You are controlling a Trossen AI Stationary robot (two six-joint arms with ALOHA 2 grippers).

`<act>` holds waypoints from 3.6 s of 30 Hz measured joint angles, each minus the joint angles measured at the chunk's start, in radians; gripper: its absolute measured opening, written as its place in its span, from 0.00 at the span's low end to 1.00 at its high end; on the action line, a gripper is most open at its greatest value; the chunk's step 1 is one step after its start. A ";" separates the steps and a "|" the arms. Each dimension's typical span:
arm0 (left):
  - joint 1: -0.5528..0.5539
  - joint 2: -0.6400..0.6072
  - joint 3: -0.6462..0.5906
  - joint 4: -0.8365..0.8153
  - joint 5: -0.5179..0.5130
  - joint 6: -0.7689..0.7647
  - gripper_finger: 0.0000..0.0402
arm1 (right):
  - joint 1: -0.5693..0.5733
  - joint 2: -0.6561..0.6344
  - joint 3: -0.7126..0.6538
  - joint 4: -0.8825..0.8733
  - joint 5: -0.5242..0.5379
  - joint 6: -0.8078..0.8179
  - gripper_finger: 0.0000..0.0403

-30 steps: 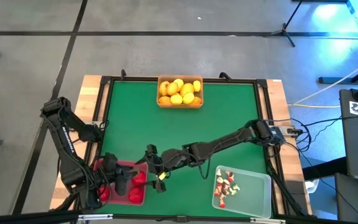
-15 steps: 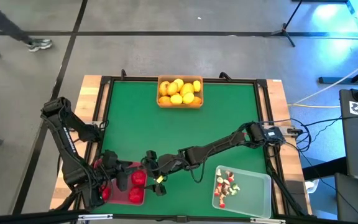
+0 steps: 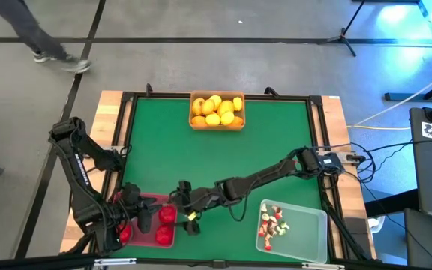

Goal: Sort produce into baskets
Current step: Put the tomato leaf into the red bin, then return to Home Position

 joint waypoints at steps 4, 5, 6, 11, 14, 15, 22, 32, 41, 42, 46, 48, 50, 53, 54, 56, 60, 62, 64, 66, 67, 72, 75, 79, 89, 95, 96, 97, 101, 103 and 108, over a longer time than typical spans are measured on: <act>0.009 0.000 0.000 0.000 0.001 0.013 0.46 | 0.005 0.000 0.000 -0.012 -0.036 -0.001 0.93; 0.012 0.000 0.000 0.000 0.001 0.014 0.46 | 0.005 0.000 0.000 -0.011 -0.036 -0.002 0.93; 0.013 0.000 0.000 0.000 0.000 0.017 0.46 | 0.005 0.000 0.000 -0.005 -0.042 -0.002 0.93; 0.033 0.017 0.000 0.001 0.000 0.020 0.46 | -0.002 0.000 0.000 0.013 -0.052 -0.001 0.93; 0.054 0.051 0.000 0.001 0.003 0.047 0.46 | -0.002 0.000 0.000 0.033 -0.064 -0.001 0.93; 0.059 0.062 0.000 -0.003 0.009 0.060 0.46 | -0.002 0.000 0.000 0.043 -0.074 0.000 0.93; 0.058 0.111 -0.001 -0.012 0.044 0.035 0.46 | -0.001 -0.001 0.000 0.071 -0.099 0.002 0.93; 0.014 0.111 -0.001 0.027 0.034 0.036 0.46 | -0.013 -0.001 -0.001 0.169 -0.131 0.014 0.93; 0.013 0.111 -0.001 0.033 0.013 0.038 0.46 | -0.023 -0.001 0.000 0.184 -0.084 0.000 0.93; 0.010 0.111 -0.001 0.037 0.010 0.038 0.46 | -0.024 0.000 0.000 0.179 -0.062 -0.003 0.93; 0.002 0.111 -0.001 0.042 -0.018 0.036 0.46 | -0.032 0.007 0.000 0.161 -0.045 0.008 0.93; 0.000 0.111 -0.001 0.033 0.008 0.033 0.46 | -0.035 0.013 0.001 0.156 -0.059 0.014 0.93; 0.001 0.111 -0.001 0.008 0.116 0.012 0.46 | -0.035 0.017 0.000 0.140 -0.074 0.014 0.93; 0.000 0.111 -0.001 -0.046 0.302 -0.013 0.46 | -0.035 0.018 0.000 0.127 -0.078 0.015 0.93; -0.001 0.111 -0.001 -0.065 0.341 -0.021 0.46 | -0.035 0.018 0.000 0.124 -0.078 0.015 0.93; 0.000 0.111 -0.001 -0.105 0.407 -0.026 0.46 | -0.035 0.018 0.000 0.105 -0.077 0.015 0.93; 0.015 0.111 -0.001 -0.145 0.567 -0.034 0.46 | -0.035 0.018 0.000 0.061 -0.025 0.022 0.93; 0.011 0.106 0.004 -0.117 0.515 -0.011 0.46 | -0.035 0.018 0.000 0.028 -0.013 0.030 0.93; 0.006 0.101 0.009 -0.145 0.535 0.014 0.46 | -0.035 0.018 0.000 0.002 -0.014 0.030 0.93; 0.004 0.113 -0.013 -0.202 0.655 -0.050 0.44 | -0.035 0.018 0.000 -0.012 -0.014 0.031 0.93; 0.003 0.119 -0.024 -0.196 0.720 -0.042 0.43 | -0.035 0.018 0.000 -0.020 -0.016 0.031 0.93; 0.013 0.114 -0.022 -0.248 0.886 -0.047 0.36 | -0.035 0.018 0.000 -0.030 -0.024 0.031 0.93; 0.006 0.105 -0.022 -0.216 0.762 -0.042 0.33 | -0.034 0.018 0.000 -0.029 -0.024 0.031 0.93; 0.009 0.095 -0.022 -0.197 0.691 -0.039 0.31 | -0.034 0.018 0.000 -0.030 -0.024 0.031 0.93; 0.055 0.055 -0.022 -0.225 0.530 -0.036 0.32 | -0.034 -0.031 -0.001 -0.067 -0.024 0.031 0.93; 0.093 -0.020 -0.022 -0.204 0.274 -0.028 0.32 | -0.049 -0.174 0.000 -0.140 -0.045 -0.012 0.93; 0.099 -0.037 -0.022 -0.204 0.239 -0.019 0.32 | -0.054 -0.195 0.000 -0.151 -0.053 -0.020 0.93; 0.103 -0.054 -0.022 -0.203 0.203 -0.008 0.32 | -0.060 -0.220 0.000 -0.163 -0.060 -0.025 0.93; 0.117 -0.128 -0.019 -0.201 0.066 0.051 0.32 | -0.087 -0.319 0.001 -0.270 -0.100 -0.035 0.93; 0.122 -0.162 -0.010 -0.200 -0.021 0.104 0.32 | -0.107 -0.364 0.001 -0.338 -0.147 -0.047 0.93; 0.128 -0.246 0.041 -0.197 -0.241 0.296 0.32 | -0.167 -0.519 -0.001 -0.526 -0.242 -0.051 0.93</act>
